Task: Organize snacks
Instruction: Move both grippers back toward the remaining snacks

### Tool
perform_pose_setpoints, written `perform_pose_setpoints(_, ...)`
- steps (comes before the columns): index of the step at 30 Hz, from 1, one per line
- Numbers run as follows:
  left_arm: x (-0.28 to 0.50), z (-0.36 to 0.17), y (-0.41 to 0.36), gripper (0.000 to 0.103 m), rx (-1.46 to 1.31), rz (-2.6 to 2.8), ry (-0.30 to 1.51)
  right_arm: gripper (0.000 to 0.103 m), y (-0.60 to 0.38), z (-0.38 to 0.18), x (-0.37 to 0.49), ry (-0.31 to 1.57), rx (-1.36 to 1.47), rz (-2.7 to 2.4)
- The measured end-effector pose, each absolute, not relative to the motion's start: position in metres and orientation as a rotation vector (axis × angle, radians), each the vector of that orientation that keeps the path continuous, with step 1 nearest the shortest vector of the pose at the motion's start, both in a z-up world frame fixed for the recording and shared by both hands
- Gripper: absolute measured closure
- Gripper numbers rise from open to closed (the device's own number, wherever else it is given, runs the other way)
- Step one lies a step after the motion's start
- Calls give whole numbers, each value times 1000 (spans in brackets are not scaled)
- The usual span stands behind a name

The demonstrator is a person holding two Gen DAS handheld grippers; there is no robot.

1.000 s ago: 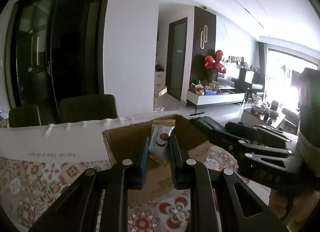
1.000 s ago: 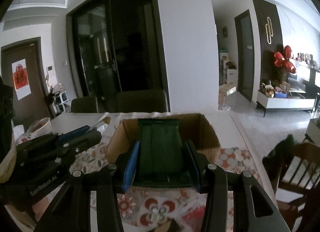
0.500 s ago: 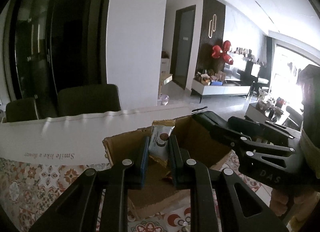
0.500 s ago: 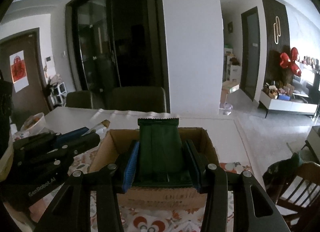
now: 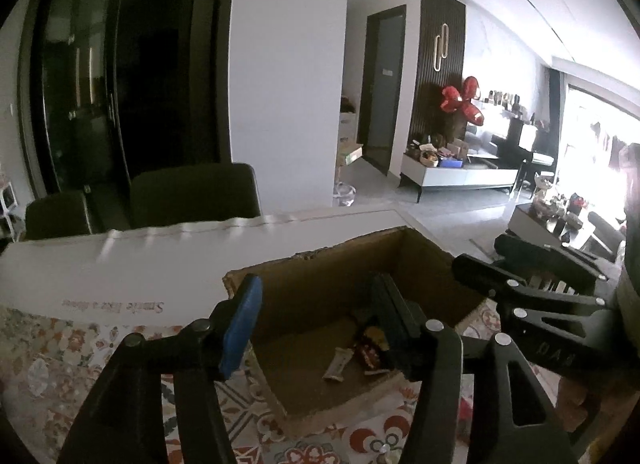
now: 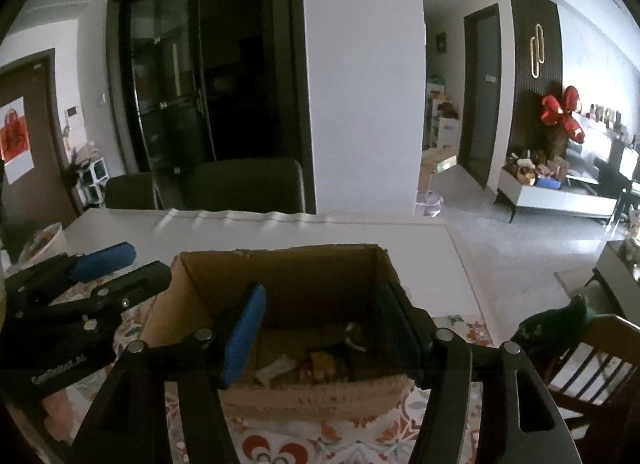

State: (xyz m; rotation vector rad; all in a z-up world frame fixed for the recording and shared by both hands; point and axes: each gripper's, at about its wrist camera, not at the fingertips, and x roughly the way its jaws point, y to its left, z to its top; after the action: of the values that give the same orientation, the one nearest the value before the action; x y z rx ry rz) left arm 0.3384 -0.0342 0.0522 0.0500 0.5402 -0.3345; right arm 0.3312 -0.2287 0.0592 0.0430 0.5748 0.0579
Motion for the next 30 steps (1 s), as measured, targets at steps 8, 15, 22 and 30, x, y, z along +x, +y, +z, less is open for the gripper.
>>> perform_pose_setpoints(8, 295, 62, -32, 39, 80, -358, 492, 36, -228, 71, 291, 509, 27, 40)
perform_pose_setpoints(15, 260, 65, -34, 39, 112, -399, 456, 36, -223, 74, 249, 481, 25, 27)
perform_pose_setpoints(22, 229, 52, -38, 39, 153, -444, 452, 36, -222, 63, 212, 492, 35, 6)
perform_pose_setpoints(30, 203, 31, -39, 39, 168, -491, 468, 36, -222, 50, 174, 499, 29, -31)
